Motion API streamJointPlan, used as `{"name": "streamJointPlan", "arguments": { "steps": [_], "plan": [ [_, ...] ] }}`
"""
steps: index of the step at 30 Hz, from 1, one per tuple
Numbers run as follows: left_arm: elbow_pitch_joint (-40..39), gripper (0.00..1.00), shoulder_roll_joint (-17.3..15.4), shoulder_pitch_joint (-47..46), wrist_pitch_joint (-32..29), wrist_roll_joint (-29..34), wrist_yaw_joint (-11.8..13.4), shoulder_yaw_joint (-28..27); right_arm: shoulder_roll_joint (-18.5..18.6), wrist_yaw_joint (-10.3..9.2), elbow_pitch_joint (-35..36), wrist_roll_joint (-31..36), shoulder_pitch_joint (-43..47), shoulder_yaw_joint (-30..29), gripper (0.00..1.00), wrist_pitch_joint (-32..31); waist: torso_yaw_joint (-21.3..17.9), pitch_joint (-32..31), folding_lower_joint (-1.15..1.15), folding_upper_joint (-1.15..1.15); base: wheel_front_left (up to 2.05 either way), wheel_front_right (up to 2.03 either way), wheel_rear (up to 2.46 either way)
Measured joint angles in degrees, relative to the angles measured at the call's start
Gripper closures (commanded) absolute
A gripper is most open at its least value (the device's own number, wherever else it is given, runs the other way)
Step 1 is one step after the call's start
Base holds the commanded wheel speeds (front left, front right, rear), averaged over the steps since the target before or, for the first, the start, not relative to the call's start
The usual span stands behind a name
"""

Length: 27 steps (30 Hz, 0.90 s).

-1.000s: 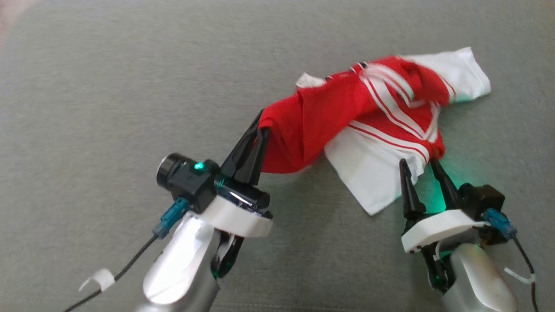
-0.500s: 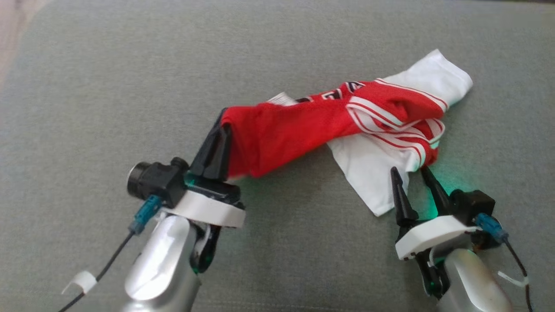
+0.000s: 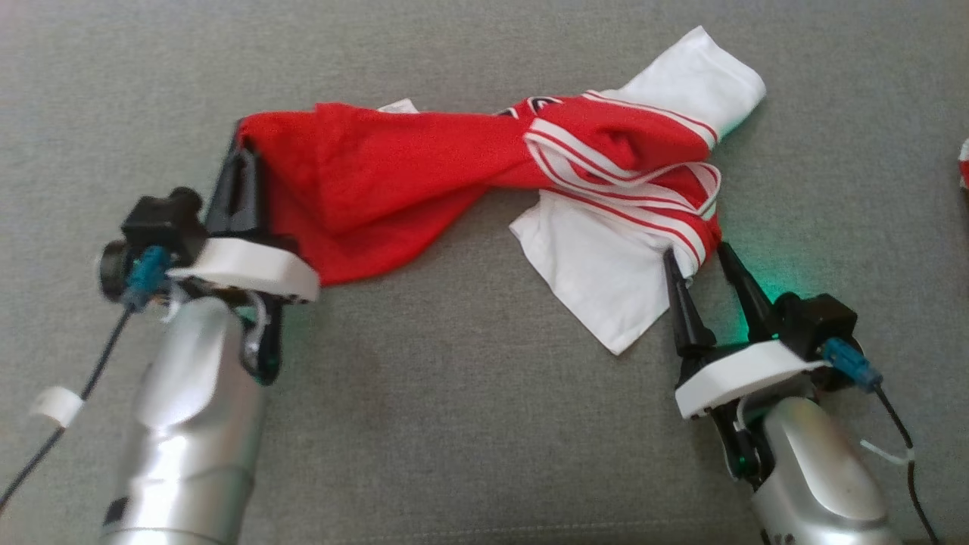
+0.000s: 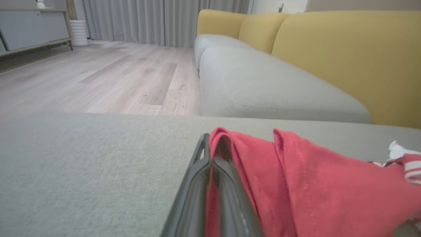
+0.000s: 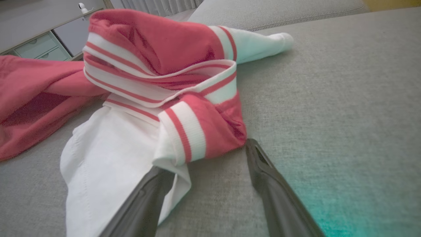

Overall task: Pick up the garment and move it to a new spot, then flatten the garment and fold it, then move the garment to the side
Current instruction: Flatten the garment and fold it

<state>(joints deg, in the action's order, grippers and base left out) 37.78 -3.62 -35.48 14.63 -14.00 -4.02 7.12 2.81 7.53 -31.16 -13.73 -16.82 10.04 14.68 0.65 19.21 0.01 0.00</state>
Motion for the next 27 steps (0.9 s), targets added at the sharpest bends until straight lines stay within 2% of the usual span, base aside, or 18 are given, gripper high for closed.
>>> {"name": "streamJointPlan", "arguments": {
  "steps": [1, 2, 3, 4, 8, 12, 17, 24, 27],
  "plan": [
    [1.41, 1.0, -0.37, -0.51, 0.0, 0.41, 0.11, -0.62, 0.0, 0.0, 0.13, 0.0, -0.29, 0.15, 0.0, 0.01, -0.28, 0.28, 0.0, 0.0, 0.0, 0.0, 0.0],
    [2.94, 0.95, -0.65, -0.94, 0.0, 0.69, 0.53, -1.54, 0.0, 0.0, 0.33, 0.0, -0.48, 0.33, 0.0, 0.01, -0.51, 0.49, 0.0, 0.0, 0.0, 0.0, 0.0],
    [4.55, 0.56, -1.05, -1.22, 0.0, 1.08, 0.58, -2.02, 0.0, 0.0, 0.49, -0.12, -0.52, 0.58, 0.0, 0.01, -0.72, 0.62, 0.0, 0.0, 0.0, 0.0, 0.0],
    [5.69, 0.0, -1.34, -1.29, 0.0, 1.52, 1.04, -2.54, 0.0, 0.0, 0.69, -0.45, -0.52, 0.85, 0.0, 0.0, -0.86, 0.66, 0.0, 0.0, 0.0, 0.0, 0.0],
    [6.83, 0.0, -1.32, -1.13, 0.0, 2.53, 2.58, -5.27, 0.01, 0.0, 2.05, -1.13, -0.49, 1.43, 0.0, 0.0, -0.84, -0.03, 0.0, 0.0, 0.0, 0.0, 0.0],
    [2.41, 0.0, -0.71, 1.88, 0.0, 4.21, 2.81, -6.38, 0.01, 0.0, 4.6, -0.97, -0.23, 0.92, 0.0, 0.0, -0.37, -1.66, 0.0, 0.0, 0.0, 0.0, 0.0],
    [-2.82, 0.0, 0.92, 11.88, 0.0, 6.02, 2.44, -6.79, 0.01, 0.0, 6.28, 0.03, 1.42, -0.22, 0.0, 0.0, 0.38, -4.88, -0.01, 0.0, 0.0, 0.0, 0.0],
    [-9.71, 0.0, 1.14, 25.37, -0.01, 7.77, 2.03, -4.55, -0.02, 0.0, 6.42, 0.71, 6.87, -3.9, 0.0, 0.0, 0.93, -10.79, -0.02, 0.0, 0.0, 0.0, 0.0],
    [-11.41, 0.0, 1.2, 28.5, -0.01, 7.79, 2.46, -3.99, -0.02, 0.0, 6.31, 1.54, 8.35, -4.87, 0.0, 0.0, 0.97, -12.53, -0.02, 0.0, 0.0, 0.0, 0.0]
  ]
}}
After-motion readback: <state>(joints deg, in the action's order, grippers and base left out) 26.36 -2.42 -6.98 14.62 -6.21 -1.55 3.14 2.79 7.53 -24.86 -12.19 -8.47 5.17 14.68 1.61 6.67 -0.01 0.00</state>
